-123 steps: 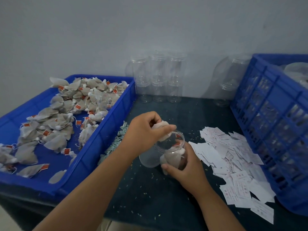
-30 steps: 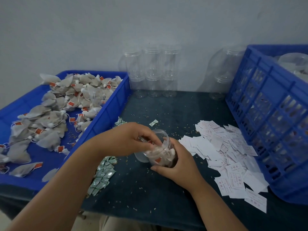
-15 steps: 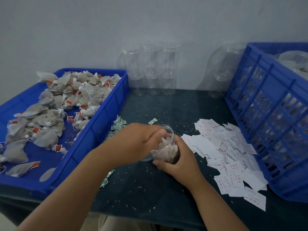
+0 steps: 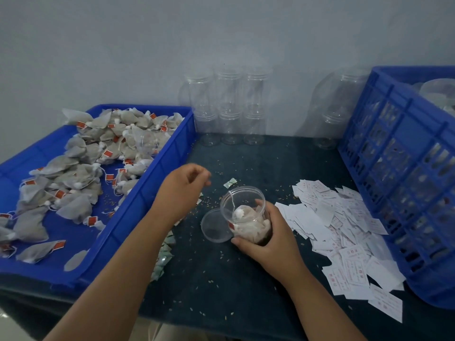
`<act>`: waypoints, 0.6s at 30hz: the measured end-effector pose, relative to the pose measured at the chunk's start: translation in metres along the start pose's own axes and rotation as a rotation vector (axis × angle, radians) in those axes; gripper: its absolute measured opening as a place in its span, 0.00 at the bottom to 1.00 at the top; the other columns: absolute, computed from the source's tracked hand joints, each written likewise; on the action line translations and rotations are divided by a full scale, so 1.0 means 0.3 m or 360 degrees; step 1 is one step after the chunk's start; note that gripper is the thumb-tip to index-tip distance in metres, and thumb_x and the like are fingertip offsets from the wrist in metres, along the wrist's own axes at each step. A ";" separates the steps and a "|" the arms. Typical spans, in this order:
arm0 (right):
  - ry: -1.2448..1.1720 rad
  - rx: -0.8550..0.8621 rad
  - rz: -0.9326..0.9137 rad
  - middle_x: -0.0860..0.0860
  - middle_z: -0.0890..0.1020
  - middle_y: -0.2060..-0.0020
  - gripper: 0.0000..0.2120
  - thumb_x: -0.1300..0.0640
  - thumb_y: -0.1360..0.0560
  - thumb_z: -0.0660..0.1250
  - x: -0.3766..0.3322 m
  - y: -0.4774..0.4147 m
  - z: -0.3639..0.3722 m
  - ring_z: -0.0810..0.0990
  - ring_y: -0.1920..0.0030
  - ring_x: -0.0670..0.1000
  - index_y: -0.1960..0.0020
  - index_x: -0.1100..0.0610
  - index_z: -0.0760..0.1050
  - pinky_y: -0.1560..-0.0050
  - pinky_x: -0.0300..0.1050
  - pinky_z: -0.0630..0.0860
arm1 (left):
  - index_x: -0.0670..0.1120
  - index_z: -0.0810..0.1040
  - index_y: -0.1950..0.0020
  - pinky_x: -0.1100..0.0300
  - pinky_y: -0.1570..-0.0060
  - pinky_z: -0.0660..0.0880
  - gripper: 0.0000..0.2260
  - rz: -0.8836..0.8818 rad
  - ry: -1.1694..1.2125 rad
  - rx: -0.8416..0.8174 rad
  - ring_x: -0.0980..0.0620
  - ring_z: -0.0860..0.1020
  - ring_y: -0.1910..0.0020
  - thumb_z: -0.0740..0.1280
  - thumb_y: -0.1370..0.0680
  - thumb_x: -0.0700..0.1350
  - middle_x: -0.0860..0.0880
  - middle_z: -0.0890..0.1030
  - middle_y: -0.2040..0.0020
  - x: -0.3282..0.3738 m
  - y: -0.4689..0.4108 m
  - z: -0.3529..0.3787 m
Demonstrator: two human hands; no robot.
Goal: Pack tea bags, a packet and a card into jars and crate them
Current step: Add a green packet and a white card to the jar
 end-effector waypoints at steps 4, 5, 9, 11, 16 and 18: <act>-0.0040 0.0047 0.0022 0.36 0.84 0.38 0.36 0.42 0.36 0.86 0.015 0.000 -0.007 0.85 0.39 0.40 0.34 0.28 0.73 0.43 0.30 0.78 | 0.54 0.82 0.35 0.57 0.41 0.77 0.11 -0.0100 -0.0575 -0.0374 0.56 0.81 0.43 0.66 0.16 0.46 0.54 0.83 0.36 -0.152 -0.087 0.149; -0.0038 0.0045 0.0026 0.36 0.84 0.38 0.36 0.42 0.36 0.85 0.017 0.000 -0.005 0.85 0.39 0.40 0.33 0.28 0.73 0.43 0.30 0.78 | 0.52 0.81 0.32 0.54 0.37 0.77 0.13 -0.0054 -0.0618 -0.0363 0.52 0.81 0.39 0.65 0.16 0.45 0.52 0.83 0.34 -0.153 -0.110 0.180; 0.0008 0.0017 0.0005 0.37 0.84 0.37 0.38 0.41 0.37 0.85 0.022 -0.007 -0.004 0.85 0.38 0.41 0.32 0.29 0.73 0.42 0.31 0.79 | 0.45 0.81 0.36 0.50 0.41 0.76 0.16 0.0070 -0.0830 -0.0276 0.43 0.79 0.39 0.67 0.17 0.54 0.45 0.81 0.38 -0.114 -0.218 0.281; 0.0047 -0.0001 0.0001 0.36 0.84 0.37 0.38 0.40 0.36 0.86 0.029 -0.014 -0.006 0.85 0.38 0.41 0.31 0.29 0.72 0.42 0.31 0.79 | 0.47 0.83 0.42 0.50 0.44 0.76 0.16 0.0076 -0.0956 -0.0219 0.43 0.77 0.42 0.67 0.18 0.59 0.46 0.80 0.42 -0.106 -0.250 0.312; 0.0060 0.0025 0.0025 0.36 0.83 0.36 0.39 0.40 0.36 0.86 0.053 -0.028 -0.012 0.84 0.37 0.41 0.30 0.30 0.72 0.43 0.38 0.82 | 0.51 0.86 0.46 0.52 0.47 0.79 0.07 0.0005 -0.0526 0.0029 0.49 0.81 0.47 0.71 0.19 0.51 0.51 0.83 0.47 -0.092 -0.241 0.320; 0.0029 0.0029 0.0042 0.37 0.84 0.36 0.38 0.40 0.36 0.86 0.057 -0.030 -0.014 0.85 0.37 0.42 0.30 0.30 0.72 0.43 0.41 0.83 | 0.52 0.83 0.46 0.55 0.52 0.80 0.05 -0.0120 -0.0183 0.0140 0.57 0.83 0.54 0.72 0.20 0.51 0.56 0.85 0.53 -0.080 -0.215 0.285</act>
Point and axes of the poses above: each hand's wrist, its own y-axis away from the middle knuckle, its own z-axis out of the palm, x = y × z, the point moved 5 cm from there along -y, towards the middle knuckle
